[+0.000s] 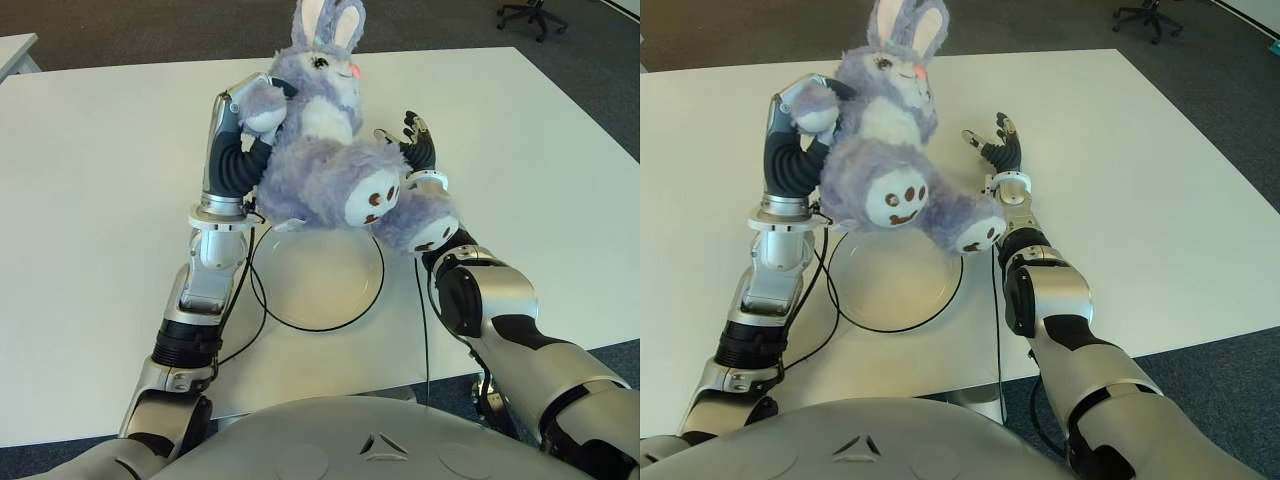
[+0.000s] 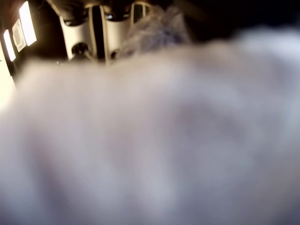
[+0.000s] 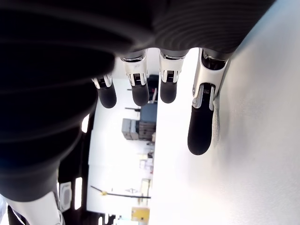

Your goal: Put the doll into the plate.

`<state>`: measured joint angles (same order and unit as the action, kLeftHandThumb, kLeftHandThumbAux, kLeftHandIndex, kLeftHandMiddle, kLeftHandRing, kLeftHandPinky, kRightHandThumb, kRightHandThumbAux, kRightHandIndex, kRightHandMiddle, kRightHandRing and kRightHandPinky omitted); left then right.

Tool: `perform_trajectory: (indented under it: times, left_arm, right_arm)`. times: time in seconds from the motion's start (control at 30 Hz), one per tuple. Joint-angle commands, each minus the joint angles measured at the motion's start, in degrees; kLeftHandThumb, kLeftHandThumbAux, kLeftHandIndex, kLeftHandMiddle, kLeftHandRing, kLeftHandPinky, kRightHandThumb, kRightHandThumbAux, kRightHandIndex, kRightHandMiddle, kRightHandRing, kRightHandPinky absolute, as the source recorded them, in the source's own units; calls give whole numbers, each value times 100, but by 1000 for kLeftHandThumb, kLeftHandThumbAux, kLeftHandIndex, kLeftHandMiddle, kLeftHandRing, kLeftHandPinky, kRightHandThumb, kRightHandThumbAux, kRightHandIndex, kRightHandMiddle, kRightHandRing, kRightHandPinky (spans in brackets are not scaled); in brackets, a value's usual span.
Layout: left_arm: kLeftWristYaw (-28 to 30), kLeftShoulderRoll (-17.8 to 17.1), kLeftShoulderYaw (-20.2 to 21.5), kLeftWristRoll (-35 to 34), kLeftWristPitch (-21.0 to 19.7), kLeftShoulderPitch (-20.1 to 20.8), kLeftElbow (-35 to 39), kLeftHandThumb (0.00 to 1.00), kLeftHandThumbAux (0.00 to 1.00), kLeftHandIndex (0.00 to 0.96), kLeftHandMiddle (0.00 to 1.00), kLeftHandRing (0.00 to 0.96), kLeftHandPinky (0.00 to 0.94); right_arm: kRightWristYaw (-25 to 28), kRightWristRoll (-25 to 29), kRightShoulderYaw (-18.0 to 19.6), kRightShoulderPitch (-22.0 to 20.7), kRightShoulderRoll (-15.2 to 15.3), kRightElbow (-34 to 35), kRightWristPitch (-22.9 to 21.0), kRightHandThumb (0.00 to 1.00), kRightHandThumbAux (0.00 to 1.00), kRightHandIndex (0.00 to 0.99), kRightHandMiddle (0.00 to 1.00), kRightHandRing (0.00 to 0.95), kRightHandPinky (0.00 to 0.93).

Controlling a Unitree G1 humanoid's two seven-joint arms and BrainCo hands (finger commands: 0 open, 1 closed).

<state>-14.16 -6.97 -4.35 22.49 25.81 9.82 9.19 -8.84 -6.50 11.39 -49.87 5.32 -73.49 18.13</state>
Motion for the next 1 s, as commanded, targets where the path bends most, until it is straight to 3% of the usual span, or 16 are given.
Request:
perform_trajectory:
  times: [0.03,0.4,1.0]
  left_arm:
    - [22,63,19,-55,25,-65,-3,850,668,395,533,801,774]
    - [86,96,42,-195,17,-46,-57,850,669,395,532,791,745]
    - [6,159,132,-73,-160,-7,-136,847,670,396,534,789,777]
  right_arm:
    - [67,61,29,608,-114,-420,-605,99,739,77,55,31,24]
    - [60,42,11,609,-113,-418,-588,89,732,71,53,30,28]
    - [56,53,18,603,-118,-412,-566,88,724,74,49,32,40]
